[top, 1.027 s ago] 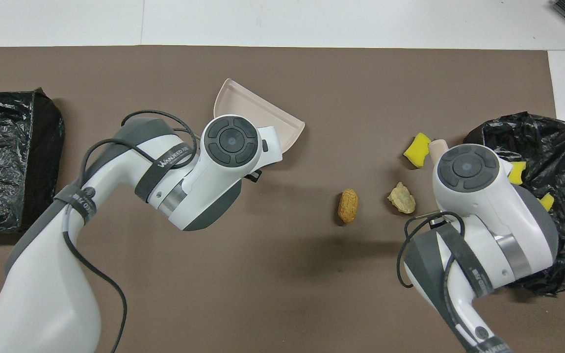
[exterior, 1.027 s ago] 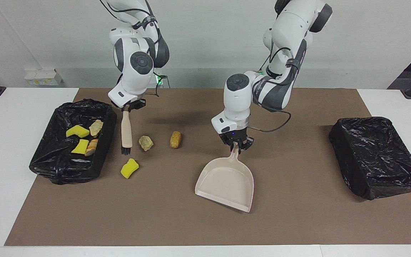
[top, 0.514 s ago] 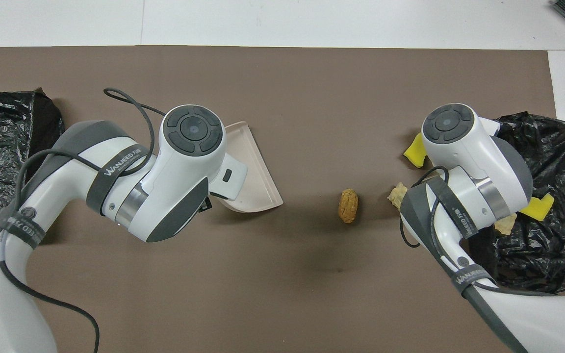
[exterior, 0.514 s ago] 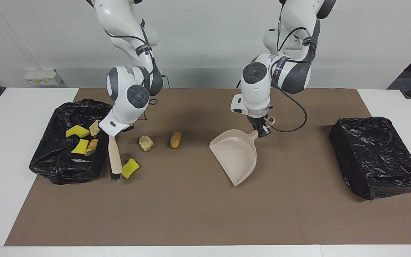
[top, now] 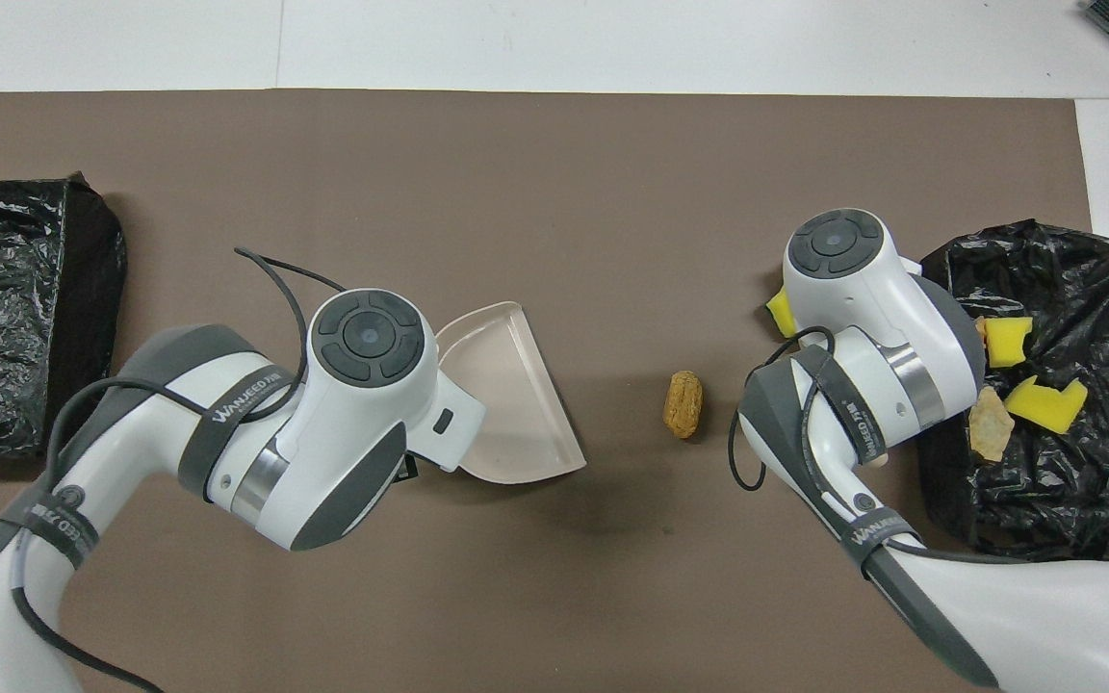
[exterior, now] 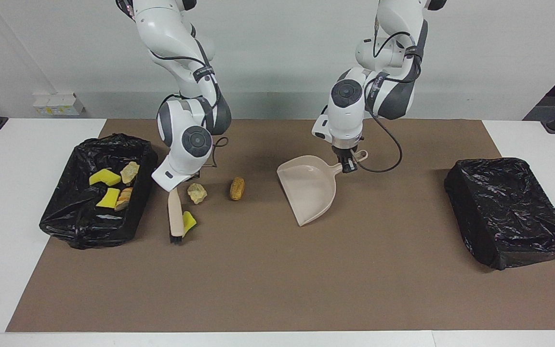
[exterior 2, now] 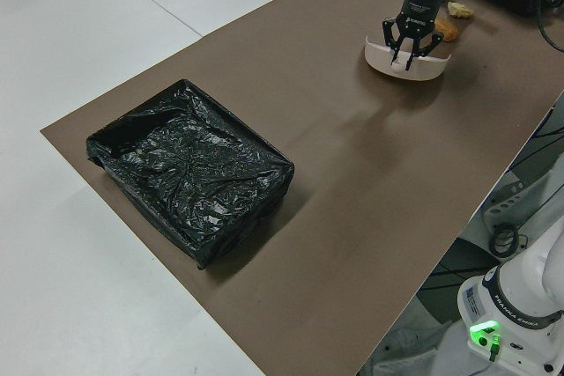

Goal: Sweep and dump trash in bin
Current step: 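Sweep the remaining sponge and crusts into the dustpan with the right gripper's brush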

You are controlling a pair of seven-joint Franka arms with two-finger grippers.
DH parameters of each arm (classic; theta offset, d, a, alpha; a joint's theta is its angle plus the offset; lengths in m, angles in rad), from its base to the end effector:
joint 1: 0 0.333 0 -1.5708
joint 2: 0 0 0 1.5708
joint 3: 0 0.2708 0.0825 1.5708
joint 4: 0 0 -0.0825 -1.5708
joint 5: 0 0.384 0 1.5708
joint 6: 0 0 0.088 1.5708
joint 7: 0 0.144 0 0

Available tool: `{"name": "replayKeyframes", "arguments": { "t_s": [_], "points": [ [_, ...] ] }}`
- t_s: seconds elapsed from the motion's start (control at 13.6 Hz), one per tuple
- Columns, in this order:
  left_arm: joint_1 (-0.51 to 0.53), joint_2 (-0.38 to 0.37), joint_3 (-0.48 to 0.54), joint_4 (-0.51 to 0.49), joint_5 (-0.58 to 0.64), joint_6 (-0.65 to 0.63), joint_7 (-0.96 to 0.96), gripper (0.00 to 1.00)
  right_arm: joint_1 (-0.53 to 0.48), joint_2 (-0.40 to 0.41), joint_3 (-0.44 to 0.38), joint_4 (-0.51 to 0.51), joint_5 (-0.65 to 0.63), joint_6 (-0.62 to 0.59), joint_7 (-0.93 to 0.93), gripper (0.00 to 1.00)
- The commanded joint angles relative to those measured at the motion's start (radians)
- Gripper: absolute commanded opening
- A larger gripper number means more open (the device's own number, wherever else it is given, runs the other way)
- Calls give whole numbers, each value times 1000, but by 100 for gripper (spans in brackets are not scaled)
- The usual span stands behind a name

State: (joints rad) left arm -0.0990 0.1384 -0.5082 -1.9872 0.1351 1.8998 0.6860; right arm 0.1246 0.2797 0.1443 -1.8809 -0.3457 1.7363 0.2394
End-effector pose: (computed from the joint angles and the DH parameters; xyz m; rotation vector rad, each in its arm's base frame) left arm 0.4549 -0.2977 0.3069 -2.3997 1.9269 0.3215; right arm 0.5361 0.1026 0.2641 2.7172 0.2219 -0.4597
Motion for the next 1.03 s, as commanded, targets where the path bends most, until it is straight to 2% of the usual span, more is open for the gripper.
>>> {"name": "replayKeyframes", "arguments": {
  "t_s": [0.0, 0.15, 0.29, 0.66, 0.81, 0.95],
  "points": [
    [4, -33, -65, -76, -43, 35, -63, 0, 50, -20, 6, -13, 121, -1, 81, 0],
    [2, -48, -88, -100, -42, 42, -71, 0, 53, -20, 6, -17, 227, 9, 123, 0],
    [2, -56, -89, -107, -35, 44, -72, 0, 73, -20, 8, -17, 278, 18, 165, 0],
    [-47, -71, -89, -116, 78, 51, -207, 0, 199, -48, 8, -30, 375, 37, 118, 0],
    [-50, -71, -90, -146, 151, 73, -255, 0, 214, -50, 8, -32, 491, 42, 75, 0],
    [-50, -72, -90, -157, 155, 74, -272, 0, 230, -48, 8, -32, 609, 101, 61, 0]
  ]
}}
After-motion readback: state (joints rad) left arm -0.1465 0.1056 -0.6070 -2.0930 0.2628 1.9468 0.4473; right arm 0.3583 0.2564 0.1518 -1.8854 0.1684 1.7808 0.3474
